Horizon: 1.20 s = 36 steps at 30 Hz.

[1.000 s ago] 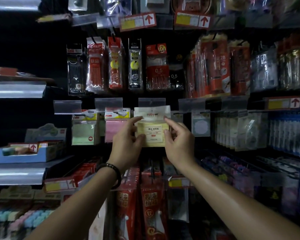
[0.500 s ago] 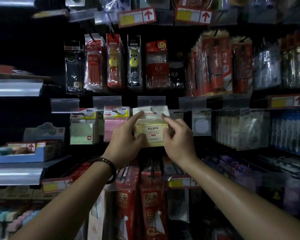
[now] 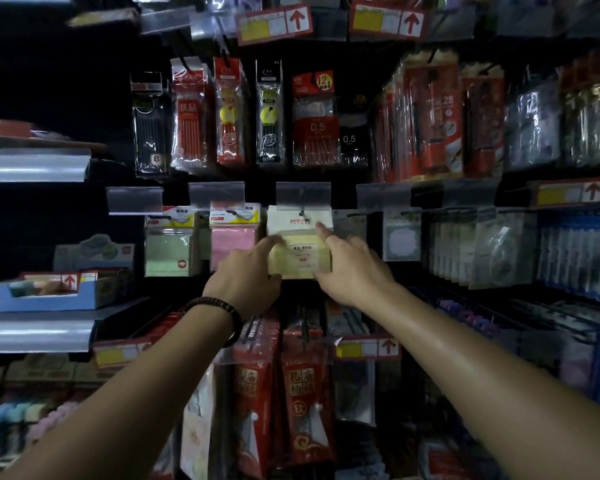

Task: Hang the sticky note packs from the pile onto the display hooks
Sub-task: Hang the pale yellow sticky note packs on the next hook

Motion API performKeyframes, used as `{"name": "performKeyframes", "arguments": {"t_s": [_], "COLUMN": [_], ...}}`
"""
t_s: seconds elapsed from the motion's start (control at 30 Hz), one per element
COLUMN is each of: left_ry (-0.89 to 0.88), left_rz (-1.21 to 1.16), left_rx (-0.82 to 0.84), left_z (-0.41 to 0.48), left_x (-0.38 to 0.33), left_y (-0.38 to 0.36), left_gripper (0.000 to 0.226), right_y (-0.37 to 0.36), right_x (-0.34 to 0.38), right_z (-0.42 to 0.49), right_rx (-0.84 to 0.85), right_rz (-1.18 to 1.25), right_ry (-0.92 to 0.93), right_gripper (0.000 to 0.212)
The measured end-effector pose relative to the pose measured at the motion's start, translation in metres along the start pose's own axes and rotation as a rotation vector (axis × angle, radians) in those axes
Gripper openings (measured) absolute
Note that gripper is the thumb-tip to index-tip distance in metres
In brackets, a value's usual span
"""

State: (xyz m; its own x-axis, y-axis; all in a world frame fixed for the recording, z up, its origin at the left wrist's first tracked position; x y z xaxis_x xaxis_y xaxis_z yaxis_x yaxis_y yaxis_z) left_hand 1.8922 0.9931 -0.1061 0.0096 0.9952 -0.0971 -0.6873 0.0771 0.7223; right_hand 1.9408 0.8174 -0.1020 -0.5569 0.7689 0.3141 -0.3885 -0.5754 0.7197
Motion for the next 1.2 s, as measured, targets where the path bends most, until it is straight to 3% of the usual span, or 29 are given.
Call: {"name": "performKeyframes", "arguments": {"t_s": [0.2, 0.37, 0.53, 0.67, 0.87, 1.1, 1.2], "left_ry": [-0.021, -0.142, -0.191, -0.175, -0.086, -0.042, -0.068], "left_rz": [0.089, 0.129, 0.095, 0.074, 0.086, 0.054, 0.059], "left_rx": [-0.089, -0.004, 0.248, 0.525, 0.805, 1.049, 1.127], "left_z": [-0.075, -0.163, -0.261, -0.353, -0.450, -0.508, -0.521], "left_x": [-0.008, -0.029, -0.034, -0.026, -0.004, -0.006, -0.014], "left_y": [0.019, -0.007, -0.112, -0.223, -0.341, -0.455, -0.494], "left_gripper": [0.042, 0.023, 0.018, 0.009, 0.027, 0.027, 0.027], "right_y": [0.015, -0.011, -0.096, -0.195, -0.334, -0.464, -0.502], "right_x": [-0.009, -0.026, -0.065, -0.133, -0.273, -0.370, -0.393], "right_z": [-0.056, -0.141, -0.240, -0.325, -0.454, -0.552, -0.562], "right_rx": [-0.109, -0.053, 0.299, 0.548, 0.793, 1.011, 0.992], "right_rz": [-0.007, 0.065, 0.036, 0.100, 0.080, -0.143, -0.177], "right_ry": [0.139, 0.244, 0.194, 0.086, -0.309, -0.573, -0.705], "right_gripper": [0.058, 0.042, 0.045, 0.042, 0.035, 0.074, 0.081]}}
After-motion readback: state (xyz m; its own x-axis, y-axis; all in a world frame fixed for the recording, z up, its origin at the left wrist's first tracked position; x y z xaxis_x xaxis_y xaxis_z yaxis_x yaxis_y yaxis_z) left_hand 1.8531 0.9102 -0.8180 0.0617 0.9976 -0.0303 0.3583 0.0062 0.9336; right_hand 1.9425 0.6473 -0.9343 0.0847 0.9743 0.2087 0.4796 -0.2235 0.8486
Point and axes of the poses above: each hand's wrist, its own z-axis towards the middle knuckle, its own y-axis out of the back of the hand, x = y × z, the point moved 9 cm from there along z, towards the middle knuckle, and after that the axes turned 7 degrees about z, right-handed, at the moved point
